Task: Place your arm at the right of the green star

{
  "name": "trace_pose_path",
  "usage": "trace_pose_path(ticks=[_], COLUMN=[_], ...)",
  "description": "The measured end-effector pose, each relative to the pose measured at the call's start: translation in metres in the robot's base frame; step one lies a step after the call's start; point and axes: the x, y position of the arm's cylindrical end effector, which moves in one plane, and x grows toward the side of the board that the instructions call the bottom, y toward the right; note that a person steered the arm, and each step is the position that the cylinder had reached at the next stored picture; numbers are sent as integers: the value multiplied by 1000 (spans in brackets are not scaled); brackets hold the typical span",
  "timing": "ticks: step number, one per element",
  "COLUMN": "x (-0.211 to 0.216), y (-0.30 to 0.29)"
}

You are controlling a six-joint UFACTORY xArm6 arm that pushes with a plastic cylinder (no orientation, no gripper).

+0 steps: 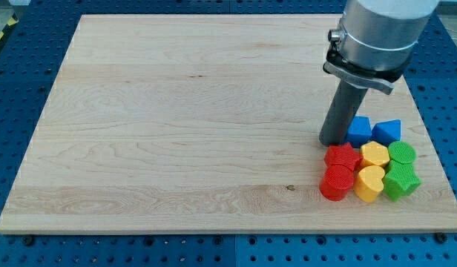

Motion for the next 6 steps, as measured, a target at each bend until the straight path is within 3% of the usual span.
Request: trace_pose_path(ticks=[3,6], x=[-35,-46], y=[1,63])
